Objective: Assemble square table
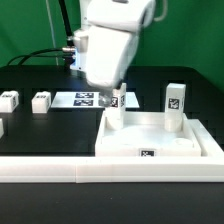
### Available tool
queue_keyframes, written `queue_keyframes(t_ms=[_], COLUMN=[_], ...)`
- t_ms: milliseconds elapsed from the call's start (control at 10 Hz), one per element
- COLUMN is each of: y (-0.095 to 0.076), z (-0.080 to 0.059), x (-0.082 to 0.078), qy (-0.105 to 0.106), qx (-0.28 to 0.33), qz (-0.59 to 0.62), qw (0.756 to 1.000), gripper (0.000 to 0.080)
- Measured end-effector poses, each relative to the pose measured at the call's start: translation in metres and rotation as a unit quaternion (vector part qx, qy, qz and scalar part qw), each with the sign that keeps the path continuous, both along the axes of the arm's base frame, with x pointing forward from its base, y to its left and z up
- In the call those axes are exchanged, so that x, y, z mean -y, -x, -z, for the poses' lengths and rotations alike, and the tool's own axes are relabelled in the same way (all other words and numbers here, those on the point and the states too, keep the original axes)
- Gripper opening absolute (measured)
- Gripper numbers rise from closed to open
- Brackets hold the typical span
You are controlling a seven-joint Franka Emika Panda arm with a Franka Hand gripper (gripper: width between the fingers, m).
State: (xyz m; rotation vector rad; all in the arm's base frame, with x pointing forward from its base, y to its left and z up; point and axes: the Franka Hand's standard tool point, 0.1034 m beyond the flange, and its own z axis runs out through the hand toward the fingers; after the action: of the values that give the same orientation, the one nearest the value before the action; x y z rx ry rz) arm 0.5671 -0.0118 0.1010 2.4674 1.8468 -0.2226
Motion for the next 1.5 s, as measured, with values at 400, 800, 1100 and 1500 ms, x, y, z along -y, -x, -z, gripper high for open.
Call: queue_keyframes(t_ms=[400, 800, 1100, 1500], y=[0.014, 0.024, 0.072, 0.115], z=[0.008, 0.021, 0.047, 0.064], x=[0.01, 0.034, 0.068, 0.102], qy=[0.008, 0.028, 0.048, 0.078], qx=[0.0, 0.017, 0.021, 0.015], qz=[0.091, 0.241, 0.357, 0.473], qw=[0.996, 0.97, 0.933, 0.877], gripper=[0.0648, 0.0648, 0.0648, 0.0648])
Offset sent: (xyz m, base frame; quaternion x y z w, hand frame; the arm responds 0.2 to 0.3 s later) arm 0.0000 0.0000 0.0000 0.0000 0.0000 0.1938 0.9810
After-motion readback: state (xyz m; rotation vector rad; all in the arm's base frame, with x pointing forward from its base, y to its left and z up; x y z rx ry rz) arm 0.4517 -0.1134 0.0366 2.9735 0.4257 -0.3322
